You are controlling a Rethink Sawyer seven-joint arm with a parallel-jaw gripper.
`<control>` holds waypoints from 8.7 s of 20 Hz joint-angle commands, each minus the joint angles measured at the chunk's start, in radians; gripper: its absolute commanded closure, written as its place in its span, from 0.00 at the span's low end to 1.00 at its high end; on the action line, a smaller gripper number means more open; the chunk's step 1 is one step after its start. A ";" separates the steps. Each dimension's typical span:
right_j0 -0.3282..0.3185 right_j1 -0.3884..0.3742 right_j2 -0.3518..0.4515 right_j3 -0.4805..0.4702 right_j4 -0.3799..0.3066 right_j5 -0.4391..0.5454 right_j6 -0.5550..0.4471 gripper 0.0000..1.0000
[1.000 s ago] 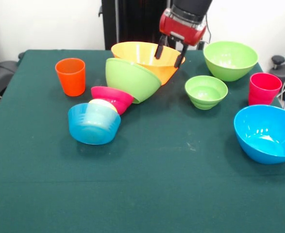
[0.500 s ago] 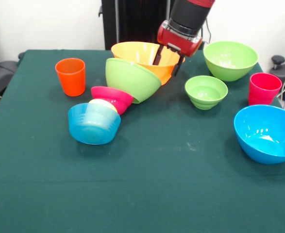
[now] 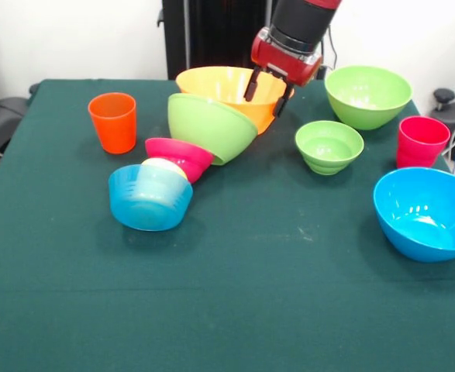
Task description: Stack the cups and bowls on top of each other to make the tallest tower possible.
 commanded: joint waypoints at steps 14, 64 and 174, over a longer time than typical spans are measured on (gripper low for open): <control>-0.048 0.165 0.142 0.001 0.055 -0.241 0.221 0.00; 0.115 0.102 -0.133 -0.164 0.184 -0.122 0.094 1.00; -0.195 -0.096 0.222 -0.409 -0.253 0.383 -0.059 0.00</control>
